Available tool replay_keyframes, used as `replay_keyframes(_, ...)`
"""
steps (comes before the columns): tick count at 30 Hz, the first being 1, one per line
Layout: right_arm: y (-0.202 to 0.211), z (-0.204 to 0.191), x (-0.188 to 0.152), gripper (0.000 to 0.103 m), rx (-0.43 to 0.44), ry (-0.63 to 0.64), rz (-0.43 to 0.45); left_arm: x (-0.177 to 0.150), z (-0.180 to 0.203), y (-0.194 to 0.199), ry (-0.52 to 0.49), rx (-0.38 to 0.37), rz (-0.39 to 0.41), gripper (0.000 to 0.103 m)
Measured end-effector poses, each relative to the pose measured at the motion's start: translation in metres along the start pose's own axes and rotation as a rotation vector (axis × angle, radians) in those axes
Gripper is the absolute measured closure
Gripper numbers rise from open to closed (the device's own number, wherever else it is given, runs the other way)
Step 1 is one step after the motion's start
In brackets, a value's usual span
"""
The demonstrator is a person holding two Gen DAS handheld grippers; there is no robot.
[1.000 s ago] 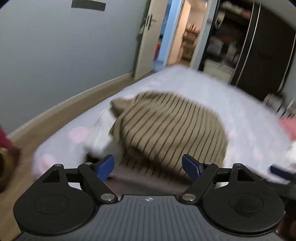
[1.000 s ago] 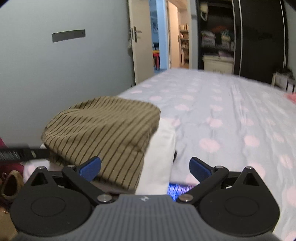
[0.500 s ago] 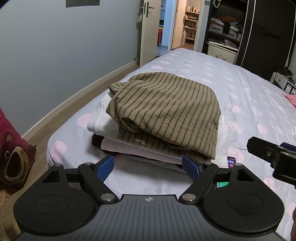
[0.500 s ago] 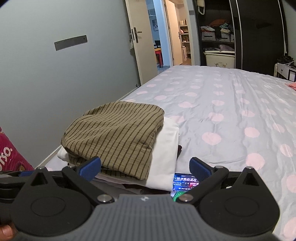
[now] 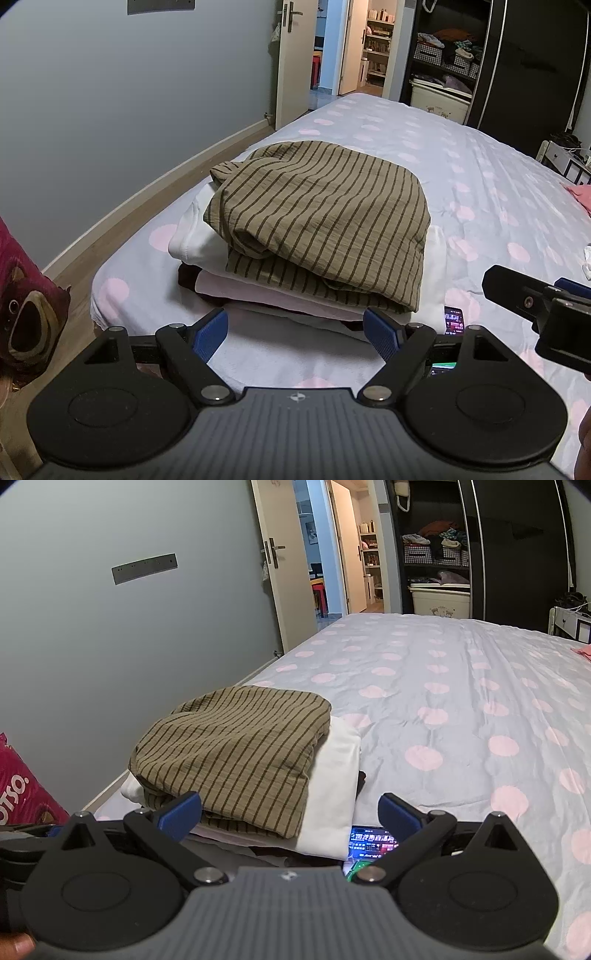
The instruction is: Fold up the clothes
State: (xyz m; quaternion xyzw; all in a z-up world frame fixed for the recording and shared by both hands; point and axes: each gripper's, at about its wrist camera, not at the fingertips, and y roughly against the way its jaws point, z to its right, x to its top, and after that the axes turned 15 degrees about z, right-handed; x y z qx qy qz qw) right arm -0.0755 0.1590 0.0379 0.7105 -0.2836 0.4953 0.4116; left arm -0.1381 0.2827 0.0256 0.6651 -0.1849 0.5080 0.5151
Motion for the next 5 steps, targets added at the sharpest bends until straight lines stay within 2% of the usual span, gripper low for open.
replay_keyframes(5, -0.0005, -0.0010, -0.0015, 0.000, 0.001, 0.003, -0.005, -0.0009, 0.0009, 0.0013, -0.010, 0.002, 0.012, 0.023)
